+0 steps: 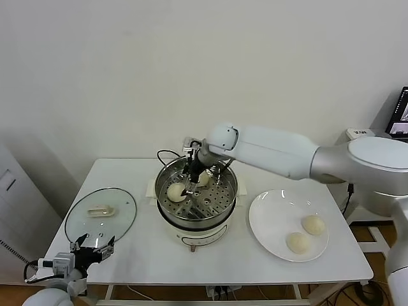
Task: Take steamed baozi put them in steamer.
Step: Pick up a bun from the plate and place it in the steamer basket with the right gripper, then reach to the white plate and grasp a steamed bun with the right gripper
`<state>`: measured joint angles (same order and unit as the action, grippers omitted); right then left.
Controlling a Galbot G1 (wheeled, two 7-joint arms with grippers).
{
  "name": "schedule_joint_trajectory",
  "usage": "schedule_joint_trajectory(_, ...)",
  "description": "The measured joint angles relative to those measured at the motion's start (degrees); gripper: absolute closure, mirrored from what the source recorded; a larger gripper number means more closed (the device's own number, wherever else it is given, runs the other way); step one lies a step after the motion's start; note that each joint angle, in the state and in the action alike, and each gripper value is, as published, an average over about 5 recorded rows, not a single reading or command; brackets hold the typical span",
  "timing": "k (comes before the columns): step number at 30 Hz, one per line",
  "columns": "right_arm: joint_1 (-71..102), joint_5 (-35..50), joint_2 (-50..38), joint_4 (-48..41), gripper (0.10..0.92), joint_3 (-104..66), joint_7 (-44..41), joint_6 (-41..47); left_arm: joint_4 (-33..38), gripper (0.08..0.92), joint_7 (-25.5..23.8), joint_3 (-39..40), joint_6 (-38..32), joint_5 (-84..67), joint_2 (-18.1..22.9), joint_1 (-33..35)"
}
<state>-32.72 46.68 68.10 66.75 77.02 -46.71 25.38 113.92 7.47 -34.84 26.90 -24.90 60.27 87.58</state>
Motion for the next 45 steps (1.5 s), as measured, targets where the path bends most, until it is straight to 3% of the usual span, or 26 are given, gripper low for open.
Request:
schedule_joint_trajectory(12,-9.68,-8.27,-17.08,7.46,0.203,5.92,-11.89,-5.57,0.58,0.177,-0.05,-0.39,-0.17,-0.08,-0.46,0.8)
schedule_joint_trajectory(23,-5.21,-19.08,-30.58,10.45,0.203,5.0,-17.5,-10.93,1.01,0.177,-0.06,-0.34,-0.15,0.15,-0.48,1.41)
schedule_joint_trajectory(45,17.67,-35.77,-35.17,7.44,0.203,-9.93,-19.77,-17.63,0.49,0.177,-0.12,-0.28,-0.15,0.35,-0.24,1.26)
